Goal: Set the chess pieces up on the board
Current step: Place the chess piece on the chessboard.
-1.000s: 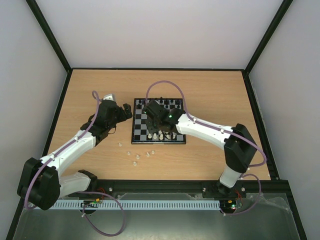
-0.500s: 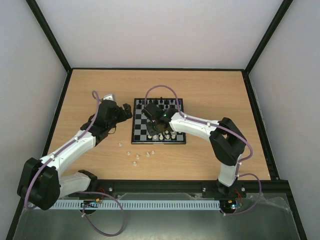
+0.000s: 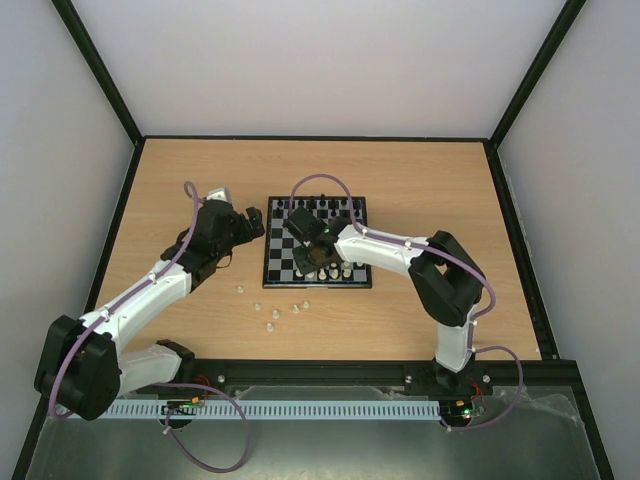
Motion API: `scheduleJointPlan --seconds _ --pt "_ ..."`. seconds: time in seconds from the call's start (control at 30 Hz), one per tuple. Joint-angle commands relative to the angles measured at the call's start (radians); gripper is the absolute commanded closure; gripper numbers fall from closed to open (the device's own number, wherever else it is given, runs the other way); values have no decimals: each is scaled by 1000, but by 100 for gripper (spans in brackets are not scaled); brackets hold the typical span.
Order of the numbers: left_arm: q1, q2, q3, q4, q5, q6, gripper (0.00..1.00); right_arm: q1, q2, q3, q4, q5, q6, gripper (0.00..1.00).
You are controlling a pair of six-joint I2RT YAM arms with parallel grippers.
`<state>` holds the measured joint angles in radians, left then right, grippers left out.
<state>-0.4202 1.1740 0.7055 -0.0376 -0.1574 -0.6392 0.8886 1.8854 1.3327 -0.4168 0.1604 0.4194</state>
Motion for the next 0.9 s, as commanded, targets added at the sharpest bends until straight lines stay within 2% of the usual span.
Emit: scheduleJointPlan --seconds 0.0,0.33,0.87 --pt "6 -16 -2 -1 -6 -1 0 -11 23 14 -23 -8 -18 93" --pt "6 -14 -2 1 -5 -1 0 -16 36 19 -23 -11 -24 92" --pt "6 -12 -1 1 -5 -1 0 -19 34 35 -26 1 -30 78"
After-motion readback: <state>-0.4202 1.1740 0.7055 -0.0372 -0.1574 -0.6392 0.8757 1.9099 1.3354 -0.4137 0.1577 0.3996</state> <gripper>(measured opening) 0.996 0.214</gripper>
